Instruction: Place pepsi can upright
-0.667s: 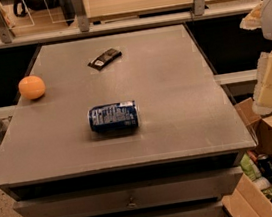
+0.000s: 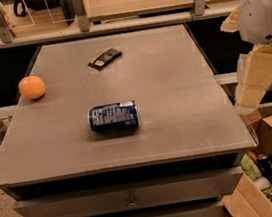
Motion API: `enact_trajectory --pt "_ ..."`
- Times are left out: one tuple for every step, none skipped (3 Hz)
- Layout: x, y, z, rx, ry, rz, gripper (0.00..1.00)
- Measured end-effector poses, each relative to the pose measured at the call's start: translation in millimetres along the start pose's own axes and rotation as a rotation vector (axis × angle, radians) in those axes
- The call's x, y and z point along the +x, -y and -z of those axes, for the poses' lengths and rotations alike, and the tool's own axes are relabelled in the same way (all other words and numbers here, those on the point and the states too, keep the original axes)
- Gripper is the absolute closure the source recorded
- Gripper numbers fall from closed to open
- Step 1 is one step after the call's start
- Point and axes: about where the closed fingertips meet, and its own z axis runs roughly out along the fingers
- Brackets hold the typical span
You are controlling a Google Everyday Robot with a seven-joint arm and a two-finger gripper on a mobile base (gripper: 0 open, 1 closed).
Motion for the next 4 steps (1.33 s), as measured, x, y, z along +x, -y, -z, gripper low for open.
enact_trajectory --pt "-35 -3 -13 -0.040 -0.013 0.065 0.00" --pt "-88 -11 -35 -0.101 -0.041 0.153 0.00" --pt "-136 -21 -60 -0.138 -0.050 0.218 0.00" --pt "-173 -28 -86 -0.167 -0.043 0.254 0.00"
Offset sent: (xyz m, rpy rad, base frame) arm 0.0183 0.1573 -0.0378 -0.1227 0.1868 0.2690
